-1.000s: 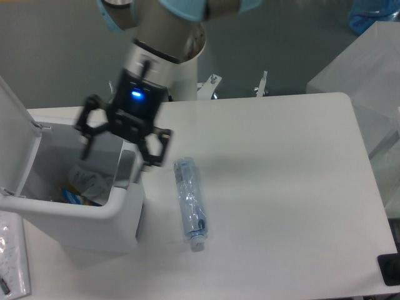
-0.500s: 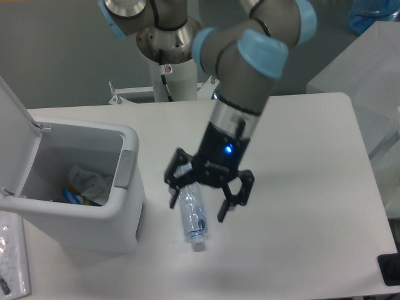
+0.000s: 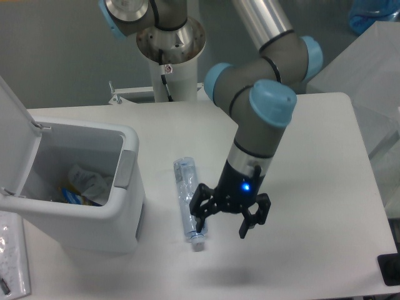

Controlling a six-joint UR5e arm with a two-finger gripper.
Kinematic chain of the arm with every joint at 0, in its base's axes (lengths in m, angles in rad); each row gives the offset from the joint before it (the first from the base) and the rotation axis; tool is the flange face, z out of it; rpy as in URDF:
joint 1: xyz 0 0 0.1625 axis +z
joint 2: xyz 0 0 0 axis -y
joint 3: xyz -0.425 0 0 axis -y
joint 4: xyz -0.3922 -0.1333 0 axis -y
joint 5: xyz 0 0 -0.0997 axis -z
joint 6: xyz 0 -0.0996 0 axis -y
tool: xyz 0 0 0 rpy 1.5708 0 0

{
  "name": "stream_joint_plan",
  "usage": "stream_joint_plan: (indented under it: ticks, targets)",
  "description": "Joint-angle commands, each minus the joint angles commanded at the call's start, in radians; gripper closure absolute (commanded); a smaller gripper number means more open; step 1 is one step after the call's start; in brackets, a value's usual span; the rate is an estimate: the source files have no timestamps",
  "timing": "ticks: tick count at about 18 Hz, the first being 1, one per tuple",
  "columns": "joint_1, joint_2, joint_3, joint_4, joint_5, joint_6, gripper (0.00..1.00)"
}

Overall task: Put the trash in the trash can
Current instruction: 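Move the gripper over the clear plastic bottle and lower it, then close the gripper around the bottle's cap end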

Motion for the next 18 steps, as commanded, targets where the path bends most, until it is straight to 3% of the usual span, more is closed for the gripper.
stream_joint_plan:
  ticks: [3,6,12,18]
  targets:
    - [-0.035,-0.077,0.084,-0.146,0.095,0.002,0.00]
    - [-0.057,-0.118,0.135,-0.226,0.144,0.002,0.00]
    - [-0.086,-0.177,0.160,-0.258,0.220,-0.008,0.00]
    - [-0.114,-0.200,0.149,-0.293,0.241,-0.011,0.00]
